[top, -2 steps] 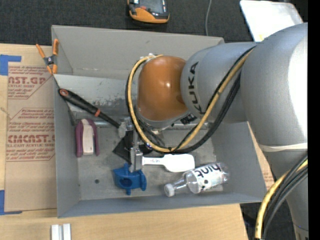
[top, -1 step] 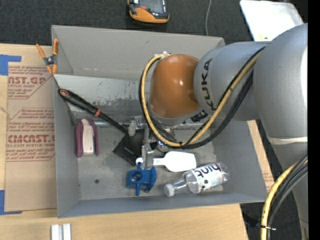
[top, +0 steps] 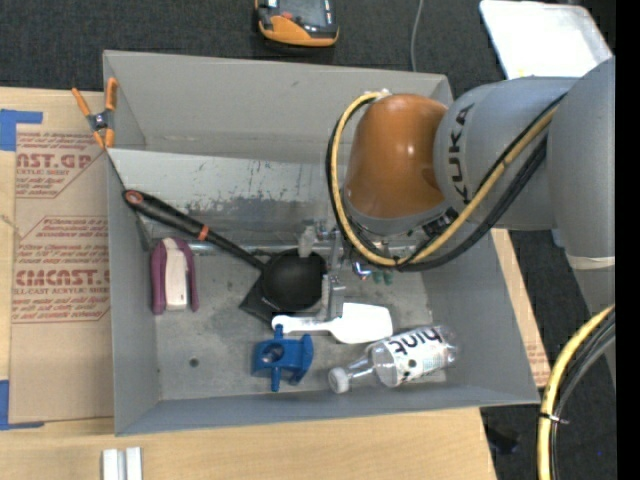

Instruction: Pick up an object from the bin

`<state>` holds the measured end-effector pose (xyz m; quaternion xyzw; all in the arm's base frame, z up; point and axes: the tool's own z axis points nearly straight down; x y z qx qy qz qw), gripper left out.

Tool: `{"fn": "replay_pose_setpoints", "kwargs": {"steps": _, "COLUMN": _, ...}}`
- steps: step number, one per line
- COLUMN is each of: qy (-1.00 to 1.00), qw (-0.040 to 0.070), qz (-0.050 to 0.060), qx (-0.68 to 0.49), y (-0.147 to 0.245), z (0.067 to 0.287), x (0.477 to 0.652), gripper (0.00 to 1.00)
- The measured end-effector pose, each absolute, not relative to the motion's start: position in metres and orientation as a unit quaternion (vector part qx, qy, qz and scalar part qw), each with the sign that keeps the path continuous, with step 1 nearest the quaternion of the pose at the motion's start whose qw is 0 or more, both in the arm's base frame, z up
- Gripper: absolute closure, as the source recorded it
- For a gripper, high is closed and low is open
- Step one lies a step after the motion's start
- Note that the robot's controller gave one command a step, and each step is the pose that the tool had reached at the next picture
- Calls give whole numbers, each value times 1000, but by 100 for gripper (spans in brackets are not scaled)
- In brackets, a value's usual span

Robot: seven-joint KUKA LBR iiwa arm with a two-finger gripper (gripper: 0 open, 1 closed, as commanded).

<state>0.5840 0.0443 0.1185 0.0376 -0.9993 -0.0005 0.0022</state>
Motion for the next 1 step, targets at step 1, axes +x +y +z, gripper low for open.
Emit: {"fn": "replay_pose_setpoints", "kwargs": {"steps": 1, "qy": -994, "qw": 3, "qz": -3, "qx": 109, "y": 75, "z": 70, "x": 591, "gripper": 0}}
